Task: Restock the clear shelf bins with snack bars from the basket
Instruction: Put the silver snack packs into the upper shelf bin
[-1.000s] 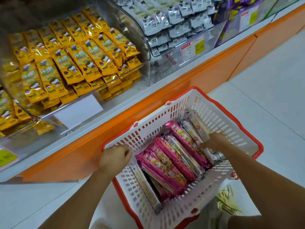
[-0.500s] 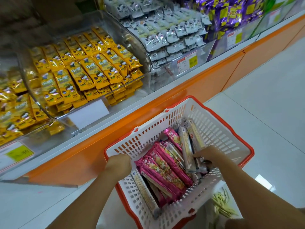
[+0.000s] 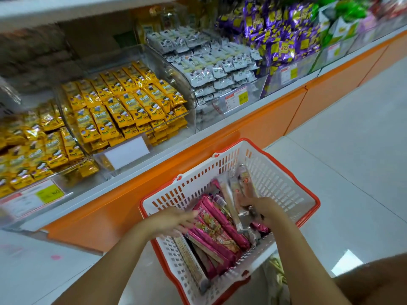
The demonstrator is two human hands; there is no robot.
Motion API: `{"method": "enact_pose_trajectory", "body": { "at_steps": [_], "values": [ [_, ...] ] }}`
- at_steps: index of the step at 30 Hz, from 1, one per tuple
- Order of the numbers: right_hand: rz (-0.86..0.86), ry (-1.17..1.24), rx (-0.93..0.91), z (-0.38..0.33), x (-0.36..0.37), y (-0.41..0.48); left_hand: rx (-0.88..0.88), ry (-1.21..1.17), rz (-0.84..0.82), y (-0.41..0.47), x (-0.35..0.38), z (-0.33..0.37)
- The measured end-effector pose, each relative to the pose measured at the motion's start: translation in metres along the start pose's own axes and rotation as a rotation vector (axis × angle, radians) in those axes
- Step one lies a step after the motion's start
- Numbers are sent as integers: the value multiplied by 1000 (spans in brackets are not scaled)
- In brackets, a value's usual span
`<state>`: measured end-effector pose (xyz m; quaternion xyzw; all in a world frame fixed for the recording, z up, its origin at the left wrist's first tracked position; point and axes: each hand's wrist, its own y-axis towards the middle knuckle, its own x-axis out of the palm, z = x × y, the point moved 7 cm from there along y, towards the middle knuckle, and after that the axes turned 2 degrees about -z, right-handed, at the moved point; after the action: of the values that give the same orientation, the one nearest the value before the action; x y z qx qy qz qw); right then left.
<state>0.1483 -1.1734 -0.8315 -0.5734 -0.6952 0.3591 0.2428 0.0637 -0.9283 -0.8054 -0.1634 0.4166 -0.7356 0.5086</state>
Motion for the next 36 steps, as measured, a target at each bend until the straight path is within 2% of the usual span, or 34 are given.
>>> {"method": "enact_pose_trajectory", "body": {
  "at_steps": [3,5,8,12,15,17,21,24,29,32,36],
  "values": [
    [-348,246,-44,-24,27,-35,38,-286,-41,-4,10,7],
    [-535,238,-82,-39,44,-63,116,-489,-61,-8,16,21],
    [-658,182,-188,-55,62,-96,238,-761,-89,-16,25,50],
    [-649,150,-266,-64,57,-107,364,-986,-67,-17,22,76],
    [-641,121,-331,-70,48,-119,377,-1074,-1,-16,16,79],
    [-619,146,-358,-74,44,-128,378,-1092,-30,-23,18,84],
    [-554,136,-408,-84,34,-145,412,-908,74,-40,8,95],
    [-529,21,-475,-92,28,-157,402,-842,63,-55,6,103],
    [-488,142,-534,-104,20,-167,439,-904,29,-70,0,111],
    [-491,215,-515,-101,22,-171,488,-950,-8,-88,9,128],
    [-487,213,-473,-91,25,-176,522,-971,28,-104,14,137]
  ]
}}
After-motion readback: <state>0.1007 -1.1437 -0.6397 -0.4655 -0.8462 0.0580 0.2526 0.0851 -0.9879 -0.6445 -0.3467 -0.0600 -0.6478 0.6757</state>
